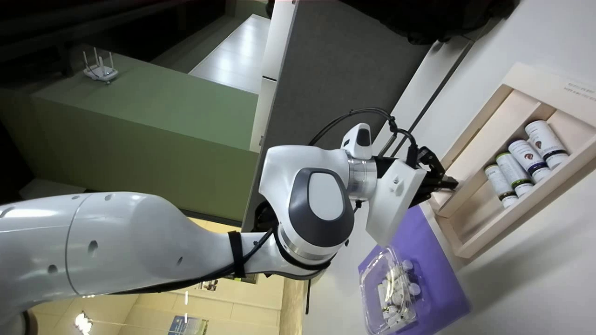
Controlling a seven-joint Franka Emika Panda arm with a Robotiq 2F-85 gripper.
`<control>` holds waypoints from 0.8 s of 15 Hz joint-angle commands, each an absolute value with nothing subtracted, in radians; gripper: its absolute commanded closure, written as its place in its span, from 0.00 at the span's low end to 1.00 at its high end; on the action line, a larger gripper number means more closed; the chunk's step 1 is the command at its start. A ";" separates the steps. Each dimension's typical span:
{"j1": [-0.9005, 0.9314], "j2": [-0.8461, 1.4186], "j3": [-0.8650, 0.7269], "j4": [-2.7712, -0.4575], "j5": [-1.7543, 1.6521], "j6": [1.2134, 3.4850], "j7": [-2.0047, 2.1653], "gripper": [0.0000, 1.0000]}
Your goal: Pick the object in the upper segment of the box and put it on the table
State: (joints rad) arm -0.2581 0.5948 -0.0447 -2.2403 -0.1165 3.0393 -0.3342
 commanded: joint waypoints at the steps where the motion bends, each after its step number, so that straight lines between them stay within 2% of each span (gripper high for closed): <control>1: -0.273 0.510 -0.012 -2.252 -0.111 2.982 -0.313 0.97; 4: -0.262 0.468 -0.002 -2.250 -0.111 2.942 -0.324 0.97; 5: -0.290 0.465 0.030 -2.250 -0.108 2.932 -0.364 0.62; 8: -0.344 0.481 0.086 -2.213 -0.097 2.850 -0.470 0.61; 12: -0.331 0.520 0.034 -2.149 -0.138 2.759 -0.537 0.40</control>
